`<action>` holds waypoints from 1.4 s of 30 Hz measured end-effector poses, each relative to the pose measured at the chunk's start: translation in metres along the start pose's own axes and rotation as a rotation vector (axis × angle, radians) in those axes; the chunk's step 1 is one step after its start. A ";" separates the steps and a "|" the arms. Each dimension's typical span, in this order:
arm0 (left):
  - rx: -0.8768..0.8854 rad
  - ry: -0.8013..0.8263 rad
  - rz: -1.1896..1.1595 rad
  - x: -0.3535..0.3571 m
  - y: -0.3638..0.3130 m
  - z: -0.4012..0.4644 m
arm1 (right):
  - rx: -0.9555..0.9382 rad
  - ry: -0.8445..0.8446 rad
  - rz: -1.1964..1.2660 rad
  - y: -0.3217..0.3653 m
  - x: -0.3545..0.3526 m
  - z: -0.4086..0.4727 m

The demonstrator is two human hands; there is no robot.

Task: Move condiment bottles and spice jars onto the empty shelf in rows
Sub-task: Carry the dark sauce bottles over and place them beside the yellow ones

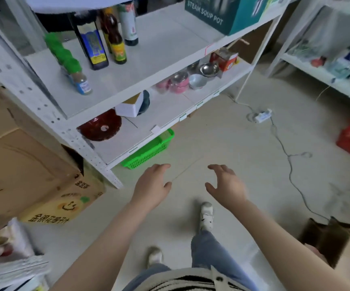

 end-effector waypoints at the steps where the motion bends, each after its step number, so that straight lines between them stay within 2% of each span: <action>1: 0.008 -0.003 0.003 0.002 -0.010 0.016 | -0.002 -0.003 -0.003 -0.009 -0.005 0.013; 7: -0.005 -0.009 -0.010 0.004 -0.073 0.109 | -0.047 0.004 -0.009 -0.064 -0.048 0.102; 14: -0.145 -0.106 -0.077 -0.023 -0.112 0.182 | -0.213 0.067 -0.054 -0.085 -0.104 0.209; 20: -0.275 -0.264 -0.158 -0.076 -0.091 0.232 | -0.380 0.067 -0.003 -0.053 -0.136 0.303; 23: -0.266 -0.386 -0.235 -0.111 -0.081 0.270 | -0.458 0.040 0.024 -0.030 -0.146 0.350; 33: -0.351 -0.711 -0.383 -0.237 -0.079 0.404 | -0.563 0.013 0.135 0.026 -0.168 0.489; 37: -0.378 -0.884 -0.447 -0.282 -0.070 0.448 | -0.614 0.074 0.172 0.042 -0.167 0.536; 42: -0.484 -1.000 -0.457 -0.318 -0.056 0.489 | -0.701 0.154 0.181 0.076 -0.168 0.593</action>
Point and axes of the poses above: each hand's wrist, its own z-axis towards the middle knuckle, its own x-axis out of the palm, y = z × x, the point moved 5 cm from there along z, towards the middle knuckle, and after that the axes turned 7 degrees about -x, right-handed, at the moved point
